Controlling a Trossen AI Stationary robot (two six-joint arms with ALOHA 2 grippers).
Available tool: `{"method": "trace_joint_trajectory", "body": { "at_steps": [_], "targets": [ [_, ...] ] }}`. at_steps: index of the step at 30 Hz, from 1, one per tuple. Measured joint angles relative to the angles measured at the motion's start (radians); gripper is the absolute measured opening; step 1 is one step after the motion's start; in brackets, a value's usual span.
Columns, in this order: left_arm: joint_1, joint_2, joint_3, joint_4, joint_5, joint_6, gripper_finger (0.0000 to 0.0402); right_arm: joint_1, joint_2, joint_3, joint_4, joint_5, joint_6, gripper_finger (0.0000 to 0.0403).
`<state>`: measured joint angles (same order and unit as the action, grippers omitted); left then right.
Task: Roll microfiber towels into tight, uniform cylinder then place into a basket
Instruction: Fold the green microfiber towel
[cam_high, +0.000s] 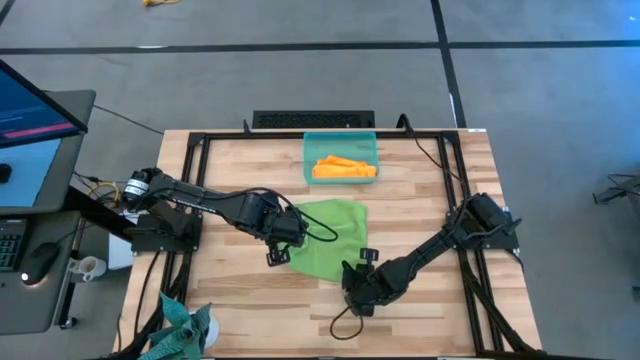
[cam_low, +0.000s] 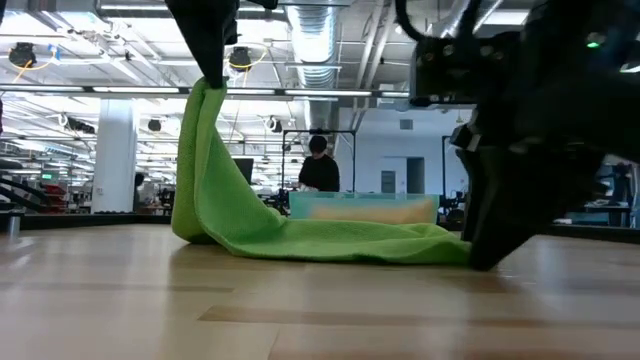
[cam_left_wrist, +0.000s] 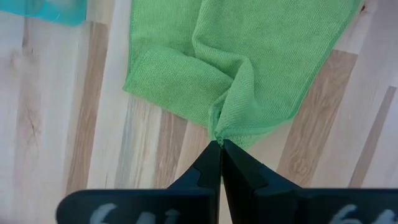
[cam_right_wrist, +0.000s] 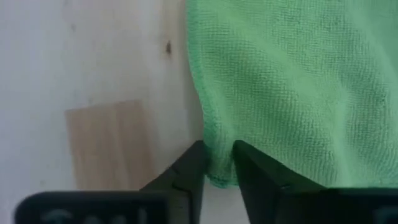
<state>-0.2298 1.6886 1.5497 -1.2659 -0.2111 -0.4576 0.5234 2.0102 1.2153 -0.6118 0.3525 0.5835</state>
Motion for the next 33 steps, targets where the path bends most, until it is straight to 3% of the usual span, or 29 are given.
{"method": "trace_joint_trajectory", "body": {
  "at_steps": [8,17,25,29,33],
  "targets": [
    [0.000,0.000,0.000,0.000,-0.001,0.012,0.0000,-0.014,0.002,-0.003,-0.010,0.015,0.033,0.0012],
    [-0.015,0.000,0.000,-0.003,-0.051,0.134,0.0000,0.011,-0.076,-0.017,-0.059,0.014,0.038,0.0007],
    [-0.086,0.000,0.048,-0.040,-0.095,0.146,0.0000,0.078,-0.274,-0.010,-0.151,0.091,0.121,0.0005],
    [-0.147,-0.001,0.091,-0.045,-0.200,0.142,0.0000,0.123,-0.379,-0.008,-0.147,0.141,0.124,0.0008],
    [-0.222,-0.001,0.131,-0.045,-0.370,0.120,0.0000,0.156,-0.474,-0.008,-0.147,0.148,0.119,0.0004]
  ]
}}
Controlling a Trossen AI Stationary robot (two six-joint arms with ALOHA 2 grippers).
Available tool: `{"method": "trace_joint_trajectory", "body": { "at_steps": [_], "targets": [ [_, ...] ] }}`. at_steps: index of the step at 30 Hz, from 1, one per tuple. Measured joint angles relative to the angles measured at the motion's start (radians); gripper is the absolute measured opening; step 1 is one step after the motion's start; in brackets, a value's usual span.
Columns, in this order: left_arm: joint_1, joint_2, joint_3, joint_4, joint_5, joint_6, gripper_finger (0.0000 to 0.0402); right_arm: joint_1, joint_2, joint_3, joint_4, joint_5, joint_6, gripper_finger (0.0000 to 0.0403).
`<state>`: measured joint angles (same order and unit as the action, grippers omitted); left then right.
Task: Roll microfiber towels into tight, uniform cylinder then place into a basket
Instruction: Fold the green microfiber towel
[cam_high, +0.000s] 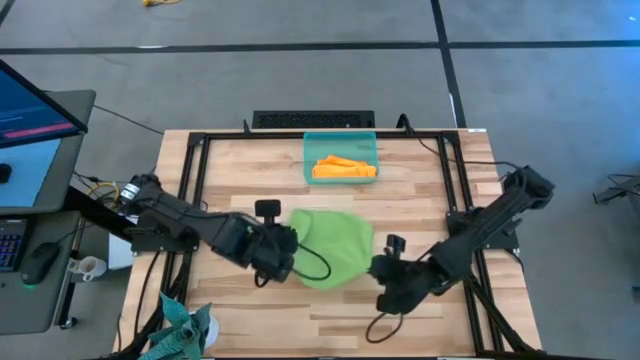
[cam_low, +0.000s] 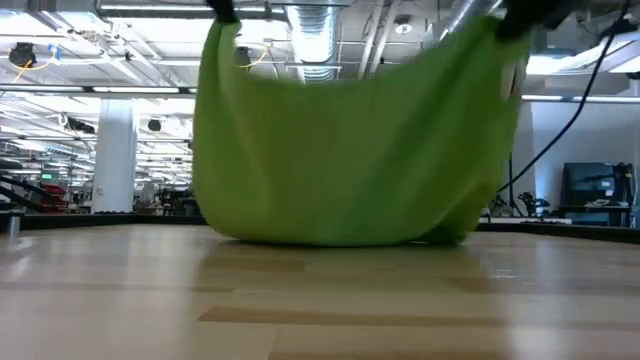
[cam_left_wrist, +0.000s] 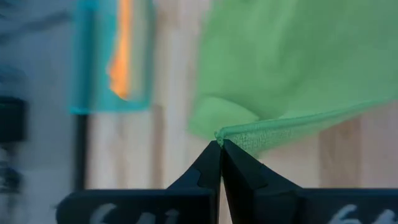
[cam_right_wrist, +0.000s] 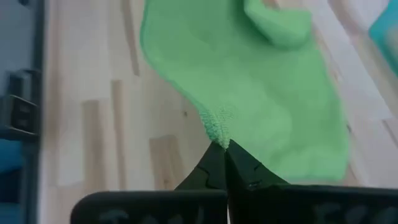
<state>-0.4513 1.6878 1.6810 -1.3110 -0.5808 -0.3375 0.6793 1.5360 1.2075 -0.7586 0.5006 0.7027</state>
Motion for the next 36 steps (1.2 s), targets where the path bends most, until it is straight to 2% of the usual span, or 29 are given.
{"method": "trace_joint_trajectory", "body": {
  "at_steps": [4,9,13,18,23,29,33,36],
  "targets": [
    [-0.083,-0.015,0.008,0.001,-0.176,-0.057,0.0000,0.015,-0.071,0.001,0.000,0.003,-0.003,0.0006],
    [-0.171,-0.048,0.000,0.005,-0.195,-0.167,0.0000,0.019,-0.142,0.002,-0.022,0.003,-0.027,0.0007],
    [-0.228,-0.092,-0.001,0.006,-0.275,-0.241,0.0000,0.019,-0.188,0.013,-0.036,0.003,-0.055,0.0004],
    [-0.260,-0.177,-0.001,0.015,-0.387,-0.312,0.0000,0.022,-0.199,0.102,-0.052,-0.007,-0.087,0.0008],
    [-0.271,-0.241,-0.001,0.109,-0.469,-0.282,0.0000,0.029,-0.199,0.214,-0.070,-0.029,-0.152,0.0007],
    [-0.272,-0.259,-0.001,0.258,-0.482,-0.262,0.0000,0.033,-0.199,0.324,-0.124,-0.029,-0.125,0.0009],
    [-0.286,-0.231,-0.005,0.216,-0.464,-0.349,0.0000,0.040,-0.200,0.347,-0.125,-0.048,-0.111,0.0008],
    [-0.306,-0.216,-0.051,0.186,-0.466,-0.433,0.0000,0.051,-0.199,0.347,-0.127,-0.057,-0.106,0.0008]
  ]
}}
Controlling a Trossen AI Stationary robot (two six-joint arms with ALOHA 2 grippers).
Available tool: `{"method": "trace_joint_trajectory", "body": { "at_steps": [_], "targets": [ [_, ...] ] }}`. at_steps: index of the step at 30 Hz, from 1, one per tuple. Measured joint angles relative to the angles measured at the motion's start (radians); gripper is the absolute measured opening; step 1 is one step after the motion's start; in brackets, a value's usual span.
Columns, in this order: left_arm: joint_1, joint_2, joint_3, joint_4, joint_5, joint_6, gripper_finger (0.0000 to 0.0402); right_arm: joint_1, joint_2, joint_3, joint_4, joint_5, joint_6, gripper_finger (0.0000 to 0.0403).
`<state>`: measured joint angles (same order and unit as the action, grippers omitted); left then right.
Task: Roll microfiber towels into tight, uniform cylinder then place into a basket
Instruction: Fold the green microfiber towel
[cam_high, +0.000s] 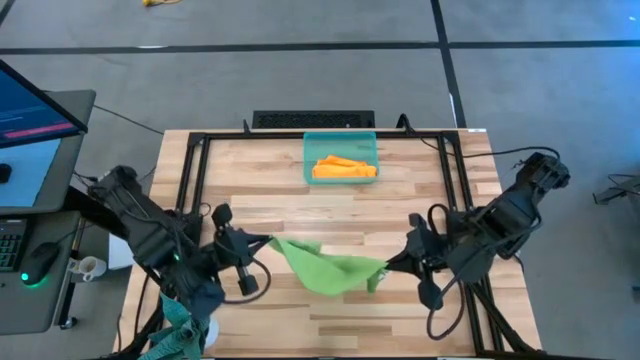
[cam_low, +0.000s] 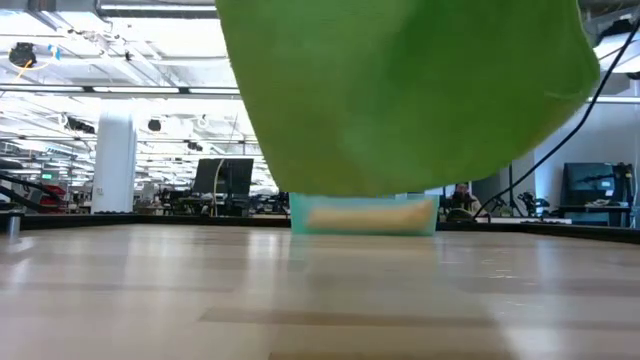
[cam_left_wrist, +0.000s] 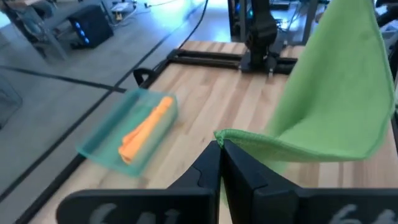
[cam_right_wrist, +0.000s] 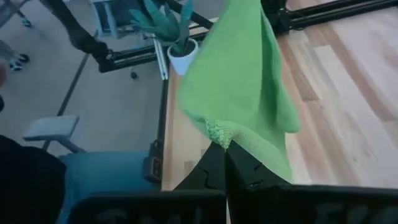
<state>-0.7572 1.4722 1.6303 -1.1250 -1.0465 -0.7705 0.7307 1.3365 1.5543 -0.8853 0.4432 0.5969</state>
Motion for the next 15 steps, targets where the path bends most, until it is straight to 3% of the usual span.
{"method": "trace_joint_trajectory", "body": {
  "at_steps": [6,11,15],
  "targets": [
    [-0.065,0.005,-0.109,0.010,-0.029,-0.177,0.0000,0.060,0.013,0.000,-0.008,-0.041,0.014,0.0009],
    [-0.138,0.004,-0.119,0.147,-0.023,-0.157,0.0000,0.122,0.012,0.000,-0.008,-0.064,0.065,0.0009],
    [-0.192,0.004,-0.119,0.289,0.067,-0.113,0.0000,0.172,0.015,-0.003,0.001,-0.064,0.120,0.0010]
  ]
}}
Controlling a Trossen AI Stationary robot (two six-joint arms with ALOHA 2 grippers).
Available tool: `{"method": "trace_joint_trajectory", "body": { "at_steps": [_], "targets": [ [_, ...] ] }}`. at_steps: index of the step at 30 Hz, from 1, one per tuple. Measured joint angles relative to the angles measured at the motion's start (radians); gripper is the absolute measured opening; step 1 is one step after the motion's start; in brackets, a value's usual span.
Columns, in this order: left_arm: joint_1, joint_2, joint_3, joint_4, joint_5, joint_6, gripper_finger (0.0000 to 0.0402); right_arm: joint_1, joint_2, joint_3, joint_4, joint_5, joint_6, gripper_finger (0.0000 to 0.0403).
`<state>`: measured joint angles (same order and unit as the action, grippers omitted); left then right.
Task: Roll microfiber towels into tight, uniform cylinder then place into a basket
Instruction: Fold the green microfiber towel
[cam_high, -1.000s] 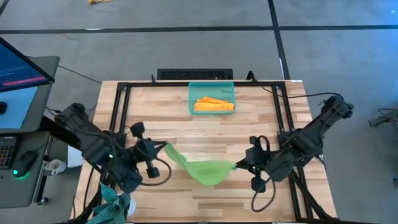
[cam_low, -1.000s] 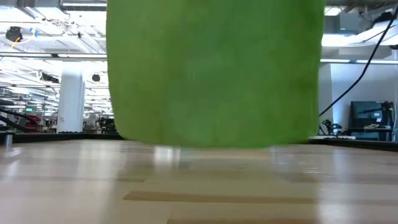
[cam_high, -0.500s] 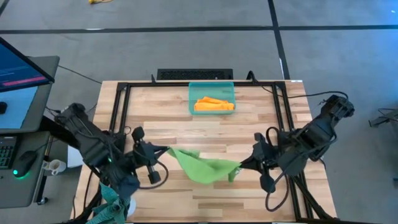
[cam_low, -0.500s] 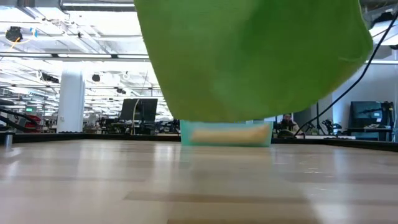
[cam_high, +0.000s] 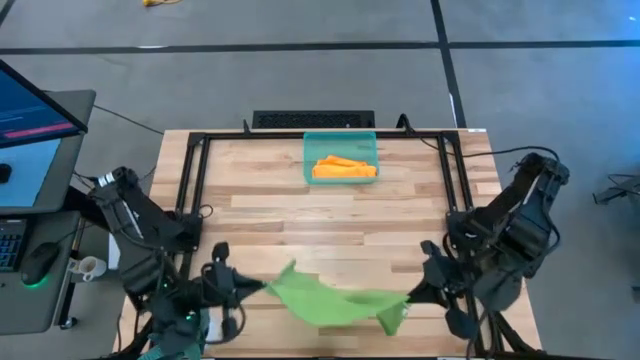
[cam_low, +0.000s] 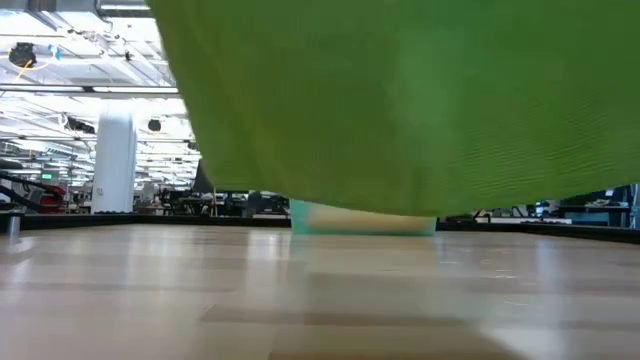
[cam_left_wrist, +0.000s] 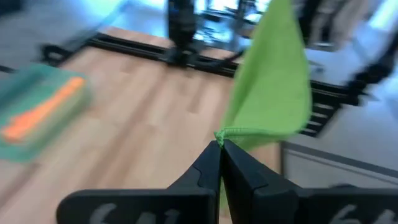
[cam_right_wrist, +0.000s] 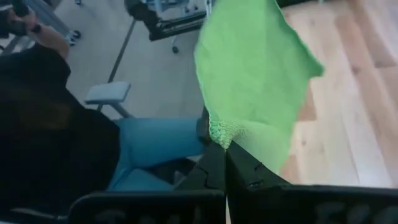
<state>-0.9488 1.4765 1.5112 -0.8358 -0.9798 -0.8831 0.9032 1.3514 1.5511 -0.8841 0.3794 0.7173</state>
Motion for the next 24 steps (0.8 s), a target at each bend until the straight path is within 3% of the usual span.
{"method": "trace_joint_trajectory", "body": {
  "at_steps": [9,16,21,24],
  "targets": [
    [-0.060,0.084,0.000,0.090,0.003,-0.079,0.0000,0.048,0.114,-0.003,0.000,-0.013,0.068,0.0010],
    [-0.061,0.102,0.000,0.205,0.013,0.004,0.0000,0.048,0.170,0.019,0.002,-0.015,0.070,0.0010],
    [-0.054,0.101,0.014,0.159,-0.025,0.066,0.0000,0.037,0.174,0.038,-0.003,-0.008,0.013,0.0008],
    [-0.026,0.102,0.014,0.019,-0.073,0.065,0.0000,0.010,0.175,0.038,-0.116,0.034,-0.007,0.0008]
  ]
}}
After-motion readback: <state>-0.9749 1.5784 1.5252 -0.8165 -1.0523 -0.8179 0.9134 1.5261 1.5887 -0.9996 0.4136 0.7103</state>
